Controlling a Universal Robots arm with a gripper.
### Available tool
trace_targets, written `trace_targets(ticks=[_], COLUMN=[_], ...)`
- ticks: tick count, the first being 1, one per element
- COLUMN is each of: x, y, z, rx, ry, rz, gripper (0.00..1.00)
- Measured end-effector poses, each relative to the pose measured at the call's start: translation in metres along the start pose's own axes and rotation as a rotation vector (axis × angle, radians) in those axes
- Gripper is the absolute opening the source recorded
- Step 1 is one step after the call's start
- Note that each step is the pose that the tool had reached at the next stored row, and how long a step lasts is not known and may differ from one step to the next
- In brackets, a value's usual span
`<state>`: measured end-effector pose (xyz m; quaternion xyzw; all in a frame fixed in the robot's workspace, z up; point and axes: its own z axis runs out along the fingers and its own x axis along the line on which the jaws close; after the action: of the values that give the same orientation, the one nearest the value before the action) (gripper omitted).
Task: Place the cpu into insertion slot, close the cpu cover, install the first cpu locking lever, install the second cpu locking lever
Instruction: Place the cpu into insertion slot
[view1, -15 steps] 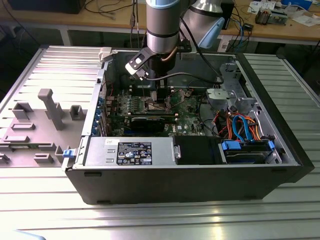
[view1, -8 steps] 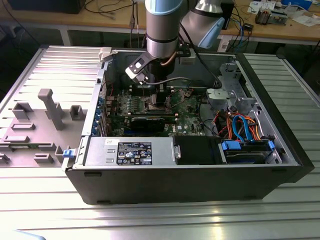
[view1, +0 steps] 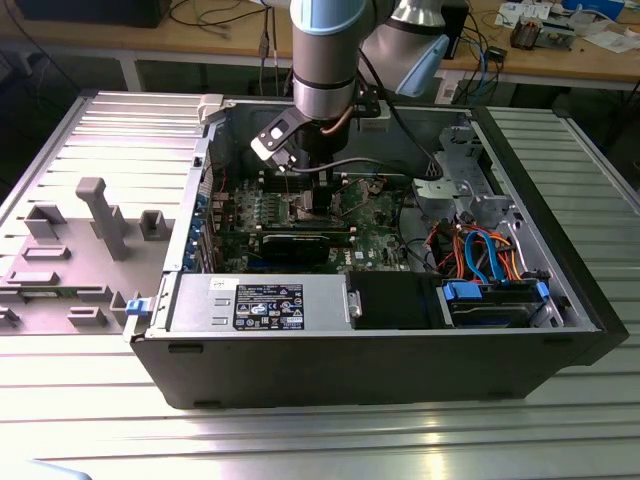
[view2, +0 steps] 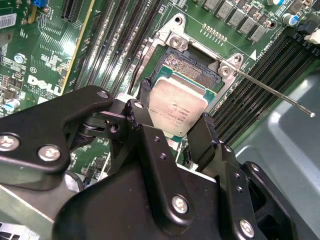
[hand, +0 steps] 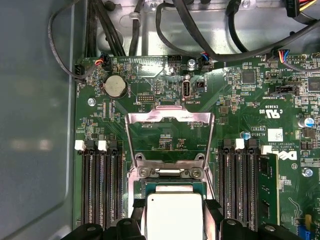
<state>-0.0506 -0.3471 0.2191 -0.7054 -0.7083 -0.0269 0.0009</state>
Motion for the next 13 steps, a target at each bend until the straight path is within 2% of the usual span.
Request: trace_targets(ticks=[5,13], x=[-0.0001,-0.0005], y=[0.0000,-0.0003], z=[0.0007,0.0076], rx=[-0.0002,0.0003], ry=[0.0004,0.0001], rz=[0.000,0.000], gripper=[0.54,0.54])
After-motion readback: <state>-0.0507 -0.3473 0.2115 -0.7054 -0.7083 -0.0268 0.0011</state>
